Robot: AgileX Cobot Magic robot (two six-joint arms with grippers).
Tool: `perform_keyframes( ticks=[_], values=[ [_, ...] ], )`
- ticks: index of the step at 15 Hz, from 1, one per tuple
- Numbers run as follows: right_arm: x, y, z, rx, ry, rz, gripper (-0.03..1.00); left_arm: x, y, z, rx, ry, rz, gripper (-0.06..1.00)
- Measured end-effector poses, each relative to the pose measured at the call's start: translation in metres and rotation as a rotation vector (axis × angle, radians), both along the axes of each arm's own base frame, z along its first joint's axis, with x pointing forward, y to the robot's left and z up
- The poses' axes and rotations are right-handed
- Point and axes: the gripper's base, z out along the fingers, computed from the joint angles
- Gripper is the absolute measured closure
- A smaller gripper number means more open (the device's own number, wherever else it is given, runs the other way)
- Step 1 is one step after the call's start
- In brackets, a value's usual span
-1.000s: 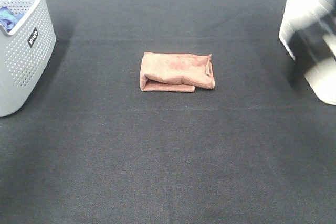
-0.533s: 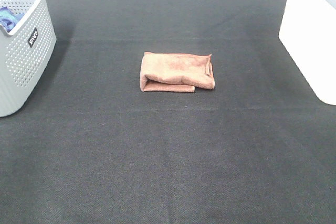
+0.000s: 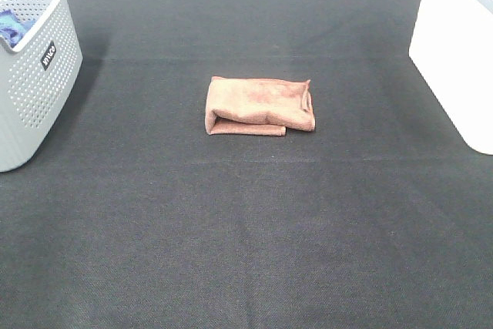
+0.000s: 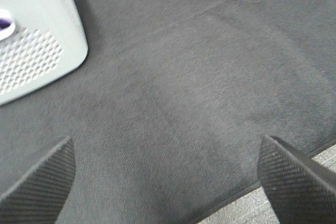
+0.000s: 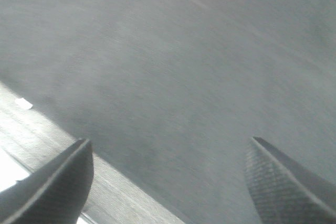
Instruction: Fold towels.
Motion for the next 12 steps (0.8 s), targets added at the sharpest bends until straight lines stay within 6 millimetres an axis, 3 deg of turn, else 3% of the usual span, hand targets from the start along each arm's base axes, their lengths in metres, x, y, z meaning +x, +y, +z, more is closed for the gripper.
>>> perform_keyframes(
  ticks=[9,12],
  values=[
    [-0.0016,0.0016,0.0004,0.021,0.006,0.013,0.21,-0.0017,-0.0045,0.0007,0.006,-0.015,-0.07,0.05],
    [-0.0008,0.0019,0.0007,0.041,0.014,-0.052,0.21,-0.0003,-0.0036,0.0007,0.005,-0.014,0.009,0.05]
  ],
)
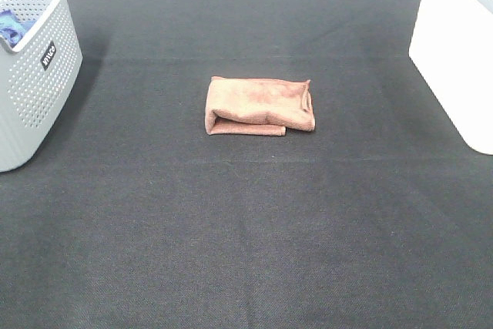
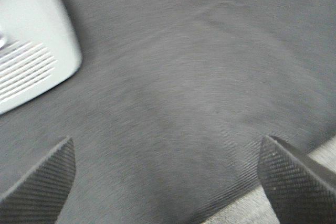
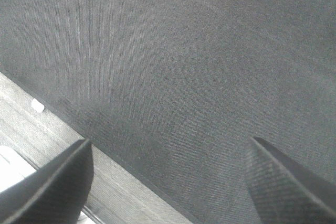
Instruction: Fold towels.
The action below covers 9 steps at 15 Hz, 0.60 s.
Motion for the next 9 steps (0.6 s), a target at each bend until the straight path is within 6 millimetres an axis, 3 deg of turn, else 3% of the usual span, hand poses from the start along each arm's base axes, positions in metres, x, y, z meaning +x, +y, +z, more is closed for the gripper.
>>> perform_keyframes(
  ticks=[4,9],
  values=[
    [0.006,-0.005,0.0,0.025,0.005,-0.31,0.21,-0.009,0.002,0.001,-0.006,-0.072,0.121,0.05],
    [-0.017,-0.006,0.002,0.061,-0.147,-0.375,0.21,-0.02,0.002,0.001,-0.01,-0.143,0.143,0.05]
  ],
)
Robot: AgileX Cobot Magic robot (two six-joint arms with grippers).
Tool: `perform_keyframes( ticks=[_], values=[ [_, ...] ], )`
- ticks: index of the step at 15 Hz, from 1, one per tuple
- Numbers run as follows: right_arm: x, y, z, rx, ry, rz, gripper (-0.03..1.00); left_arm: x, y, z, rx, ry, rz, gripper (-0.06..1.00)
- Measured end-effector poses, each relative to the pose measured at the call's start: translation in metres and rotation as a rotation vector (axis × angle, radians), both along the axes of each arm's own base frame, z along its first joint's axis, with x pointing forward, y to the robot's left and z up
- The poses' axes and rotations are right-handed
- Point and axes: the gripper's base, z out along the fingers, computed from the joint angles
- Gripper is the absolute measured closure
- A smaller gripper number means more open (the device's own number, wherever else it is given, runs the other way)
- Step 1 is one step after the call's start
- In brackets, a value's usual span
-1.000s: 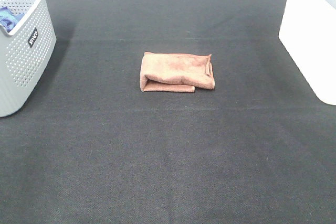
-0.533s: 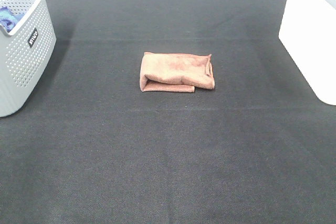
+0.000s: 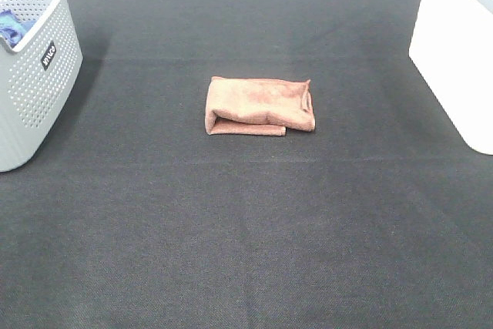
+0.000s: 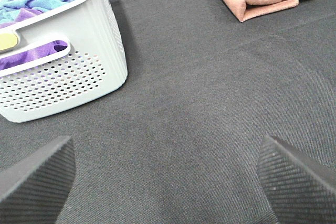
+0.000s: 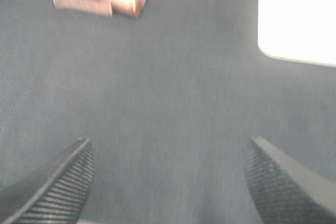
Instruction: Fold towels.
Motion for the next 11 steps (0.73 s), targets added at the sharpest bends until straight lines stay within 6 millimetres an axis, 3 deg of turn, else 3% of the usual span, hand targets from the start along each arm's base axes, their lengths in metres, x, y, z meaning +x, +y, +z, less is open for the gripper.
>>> perform_keyframes(
  ticks=[3,11],
  values=[
    [-0.0088,0.0,-0.0001,0.002,-0.057,0.001,0.21,0.0,0.0,0.0,0.0,0.0,0.0,0.05],
    [-0.0093,0.0,-0.0001,0.002,-0.06,0.001,0.21,0.0,0.0,0.0,0.001,0.0,0.0,0.05]
  ],
)
